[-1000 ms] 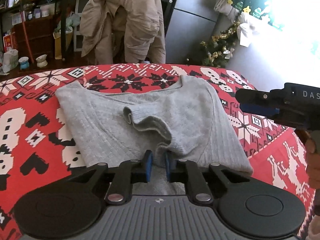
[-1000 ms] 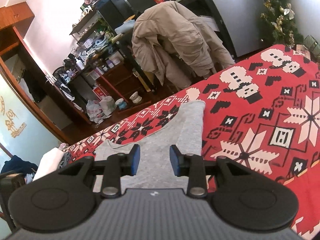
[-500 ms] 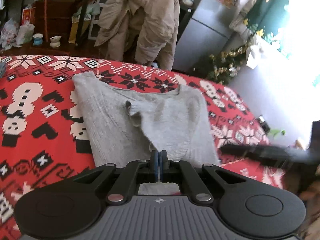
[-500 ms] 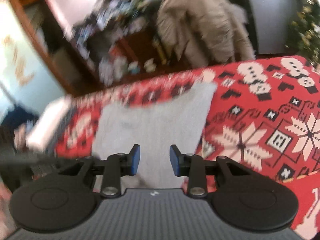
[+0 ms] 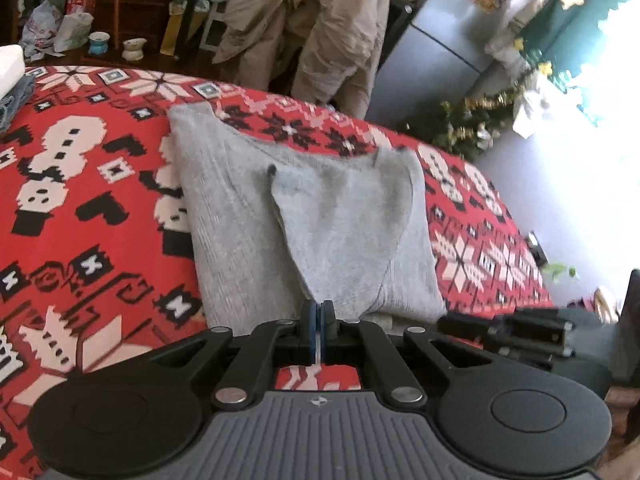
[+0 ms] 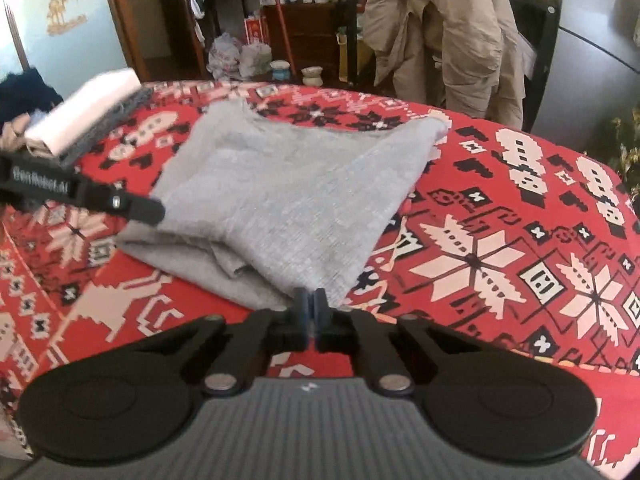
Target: Fold clothes
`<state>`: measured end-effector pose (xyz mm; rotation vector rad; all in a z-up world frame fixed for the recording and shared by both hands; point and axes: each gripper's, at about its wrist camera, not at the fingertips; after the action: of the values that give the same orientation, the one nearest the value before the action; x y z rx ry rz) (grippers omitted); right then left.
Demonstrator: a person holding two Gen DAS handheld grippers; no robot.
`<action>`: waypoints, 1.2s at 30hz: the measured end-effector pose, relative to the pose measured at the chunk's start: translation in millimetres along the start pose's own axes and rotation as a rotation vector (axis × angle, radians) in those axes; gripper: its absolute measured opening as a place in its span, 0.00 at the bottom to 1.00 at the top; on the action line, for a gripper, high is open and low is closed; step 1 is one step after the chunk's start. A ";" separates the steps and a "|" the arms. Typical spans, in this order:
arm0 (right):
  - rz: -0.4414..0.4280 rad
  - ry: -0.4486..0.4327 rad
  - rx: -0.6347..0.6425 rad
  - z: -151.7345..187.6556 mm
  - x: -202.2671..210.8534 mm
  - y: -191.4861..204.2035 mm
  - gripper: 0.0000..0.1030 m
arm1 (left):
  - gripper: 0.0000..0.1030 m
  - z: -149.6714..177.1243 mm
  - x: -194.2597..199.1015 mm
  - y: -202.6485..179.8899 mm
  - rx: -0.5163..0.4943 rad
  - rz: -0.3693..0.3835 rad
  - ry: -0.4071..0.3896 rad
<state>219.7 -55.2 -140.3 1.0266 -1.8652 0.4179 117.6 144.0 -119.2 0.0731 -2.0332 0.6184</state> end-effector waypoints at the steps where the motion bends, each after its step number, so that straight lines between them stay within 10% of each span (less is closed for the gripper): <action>1: -0.019 -0.010 -0.013 -0.5 3.1 -3.5 0.03 | 0.03 1.5 -1.6 -0.2 -0.004 -0.002 0.009; 9: -0.167 -0.093 -0.120 -4.9 27.5 -31.8 0.19 | 0.41 -11.3 10.0 7.1 0.018 0.022 -0.122; 14: -0.175 -0.131 -0.203 -14.2 19.6 -45.8 0.22 | 0.42 -53.4 2.5 23.3 0.086 0.021 -0.187; 29: -0.201 -0.169 -0.354 -25.5 -6.6 -72.3 0.24 | 0.47 -95.1 -66.3 90.8 0.567 0.473 0.023; 31: -0.189 -0.170 -0.365 -26.0 -8.3 -73.7 0.25 | 0.42 -93.5 -68.8 89.0 0.579 0.495 0.023; 33: -0.185 -0.177 -0.381 -26.9 -9.1 -75.1 0.26 | 0.00 -92.2 -67.7 82.9 0.553 0.455 0.013; 36: -0.186 -0.193 -0.399 -30.6 -10.8 -74.7 0.26 | 0.01 -89.2 -56.1 66.6 0.447 0.317 -0.058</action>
<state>298.8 -74.4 -143.9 0.9766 -1.8990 -0.1651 198.3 231.3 -156.5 0.0323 -1.9419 1.2777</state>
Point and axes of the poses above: each gripper's, at about its wrist camera, not at the fingertips, and x roughly against the way its jaws point, y to its left, z to its underside, and after that the axes turned 11 degrees about y, right-handed
